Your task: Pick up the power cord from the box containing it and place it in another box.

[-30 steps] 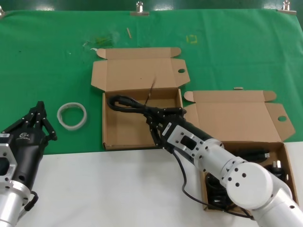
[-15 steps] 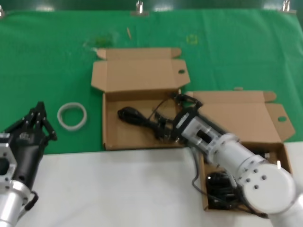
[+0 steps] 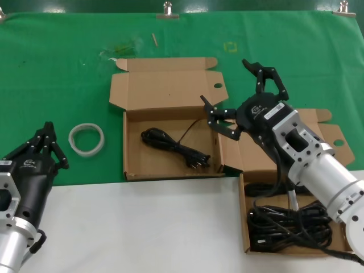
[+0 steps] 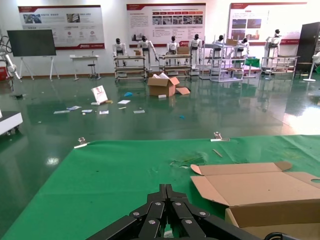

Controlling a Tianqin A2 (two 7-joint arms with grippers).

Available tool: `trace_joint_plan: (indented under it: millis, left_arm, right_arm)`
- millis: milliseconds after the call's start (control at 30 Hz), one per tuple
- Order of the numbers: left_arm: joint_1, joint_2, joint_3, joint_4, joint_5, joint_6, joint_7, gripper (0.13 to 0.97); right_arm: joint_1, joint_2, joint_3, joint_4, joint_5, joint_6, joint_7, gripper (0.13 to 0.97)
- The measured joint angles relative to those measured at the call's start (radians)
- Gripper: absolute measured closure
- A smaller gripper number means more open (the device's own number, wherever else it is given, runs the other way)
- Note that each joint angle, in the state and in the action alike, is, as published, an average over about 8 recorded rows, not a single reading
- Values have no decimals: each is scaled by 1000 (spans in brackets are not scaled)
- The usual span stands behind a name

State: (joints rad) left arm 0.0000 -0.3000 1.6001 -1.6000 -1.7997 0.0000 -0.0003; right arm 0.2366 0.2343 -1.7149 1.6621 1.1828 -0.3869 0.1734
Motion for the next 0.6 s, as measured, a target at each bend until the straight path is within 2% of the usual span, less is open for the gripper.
trace_joint_plan:
  millis: [67, 200, 300, 467, 600]
  left_arm:
    - [0, 0, 0, 0, 0, 0, 0, 943]
    - [0, 0, 0, 0, 0, 0, 0, 934]
    - [0, 0, 0, 0, 0, 0, 0, 934]
    - [0, 0, 0, 0, 0, 0, 0, 879]
    - [0, 0, 0, 0, 0, 0, 0, 846]
  right_arm:
    - [-4, 1, 2, -1, 9, 6, -3, 422]
    - [-13, 4, 7, -4, 35, 22, -10, 422]
    - [-22, 6, 11, -6, 58, 37, -17, 360]
    - [-38, 11, 18, -10, 99, 62, -28, 258]
    - [-51, 14, 25, -14, 132, 83, -38, 221]
